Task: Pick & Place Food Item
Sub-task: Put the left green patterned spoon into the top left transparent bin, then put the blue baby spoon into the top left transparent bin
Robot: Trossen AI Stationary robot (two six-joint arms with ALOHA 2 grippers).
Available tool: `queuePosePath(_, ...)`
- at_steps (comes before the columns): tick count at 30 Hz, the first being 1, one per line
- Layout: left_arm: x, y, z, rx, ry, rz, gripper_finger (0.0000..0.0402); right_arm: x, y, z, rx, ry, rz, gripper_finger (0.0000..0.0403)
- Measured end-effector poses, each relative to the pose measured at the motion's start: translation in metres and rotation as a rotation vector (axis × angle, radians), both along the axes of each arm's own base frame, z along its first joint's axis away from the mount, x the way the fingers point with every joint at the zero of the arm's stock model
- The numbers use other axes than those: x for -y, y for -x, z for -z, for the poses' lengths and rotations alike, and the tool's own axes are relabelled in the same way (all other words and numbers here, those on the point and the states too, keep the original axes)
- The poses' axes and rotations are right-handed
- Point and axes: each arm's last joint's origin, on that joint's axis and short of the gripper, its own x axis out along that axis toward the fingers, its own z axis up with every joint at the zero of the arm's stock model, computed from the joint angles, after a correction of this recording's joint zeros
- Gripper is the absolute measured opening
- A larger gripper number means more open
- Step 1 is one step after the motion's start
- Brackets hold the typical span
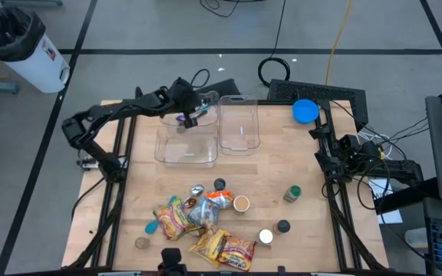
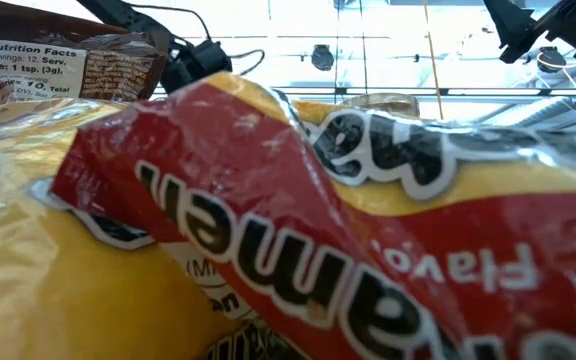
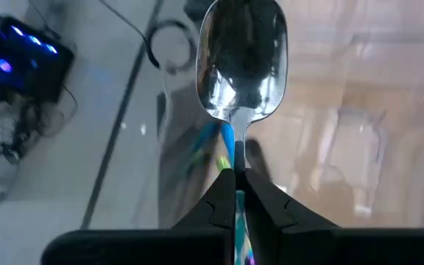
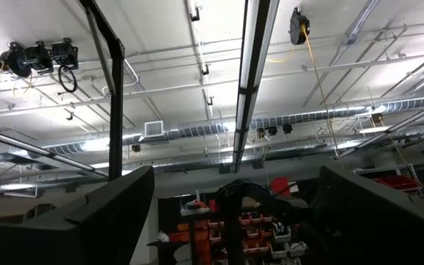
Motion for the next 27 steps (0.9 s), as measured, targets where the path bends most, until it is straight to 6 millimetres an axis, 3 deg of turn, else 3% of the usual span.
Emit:
queuePosePath(3,-0.009,0.001,0.013,-0.036,0.028,-0.033,0.0010,0.000,0.000,0.000,-0.001,0.000,0.000,0.0380)
queuePosePath(11,-0.021,0.003,0.038,-0.208,-0.064,-0.192,0.0059,0.000,0.000,0.000,0.000,0.000,0.000,0.0380)
queuePosePath(21,-0.008,-0.008,0.035,-0.218,-0.122,-0.220,0.0112,0.000,0.000,0.000,0.000,0.000,0.000,0.0380)
queuePosePath(27,0.028,-0.010,-0.001,-0.170,-0.253,-0.335,0.0152,0.000,0.000,0.000,0.001,0.000,0.000,0.0380)
